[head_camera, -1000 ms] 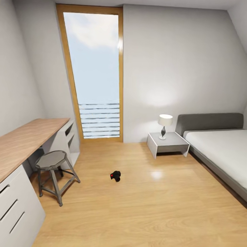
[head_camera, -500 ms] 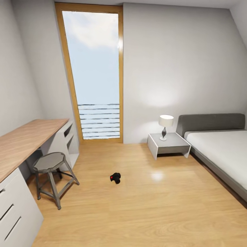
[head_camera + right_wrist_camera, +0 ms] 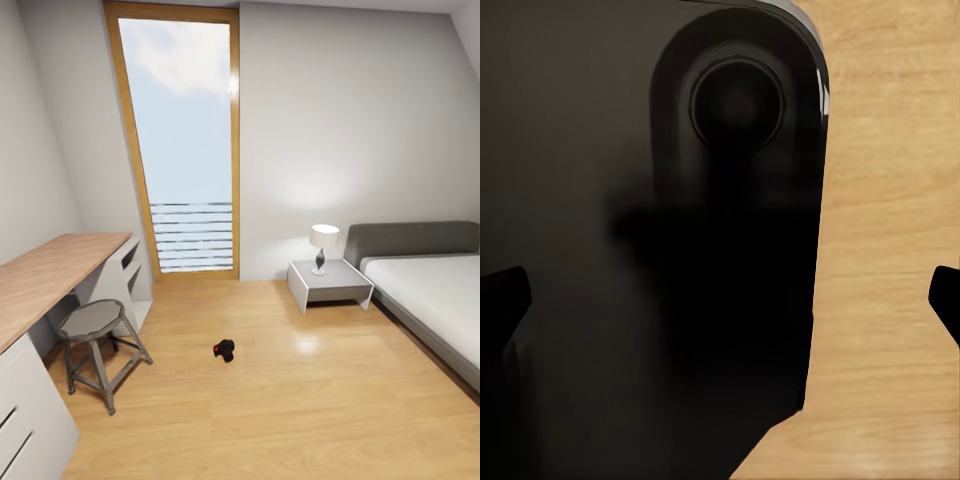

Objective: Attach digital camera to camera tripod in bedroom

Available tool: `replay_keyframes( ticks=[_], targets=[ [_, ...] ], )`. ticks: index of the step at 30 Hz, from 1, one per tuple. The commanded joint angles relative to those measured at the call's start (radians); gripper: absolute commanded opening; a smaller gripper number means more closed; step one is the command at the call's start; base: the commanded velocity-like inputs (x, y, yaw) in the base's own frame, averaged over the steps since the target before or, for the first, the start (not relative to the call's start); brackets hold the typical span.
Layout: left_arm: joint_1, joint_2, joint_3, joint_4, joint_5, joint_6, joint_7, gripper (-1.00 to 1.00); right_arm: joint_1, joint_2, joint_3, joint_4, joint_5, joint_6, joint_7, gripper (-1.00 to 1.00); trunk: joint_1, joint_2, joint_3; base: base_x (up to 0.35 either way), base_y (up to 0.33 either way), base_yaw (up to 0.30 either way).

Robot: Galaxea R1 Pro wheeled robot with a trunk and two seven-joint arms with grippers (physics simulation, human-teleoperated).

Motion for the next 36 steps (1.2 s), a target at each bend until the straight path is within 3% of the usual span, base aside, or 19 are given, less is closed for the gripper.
replay_keyframes(
  ticks=[1,36],
  targets=[
    [0.0,0.0,0.001,-0.001,0.001,-0.001,0.0,1.0,0.0,0.0,0.001,0.0,0.0,-0.003,-0.001,1.0,0.0,0.0,-0.001,0.126,0.0,0.0],
    [0.0,0.0,0.001,-0.001,0.001,-0.001,0.0,1.0,0.0,-0.002,0.001,0.0,0.002,-0.01,-0.002,1.0,0.0,0.0,-0.001,0.139,0.0,-0.001]
  ],
)
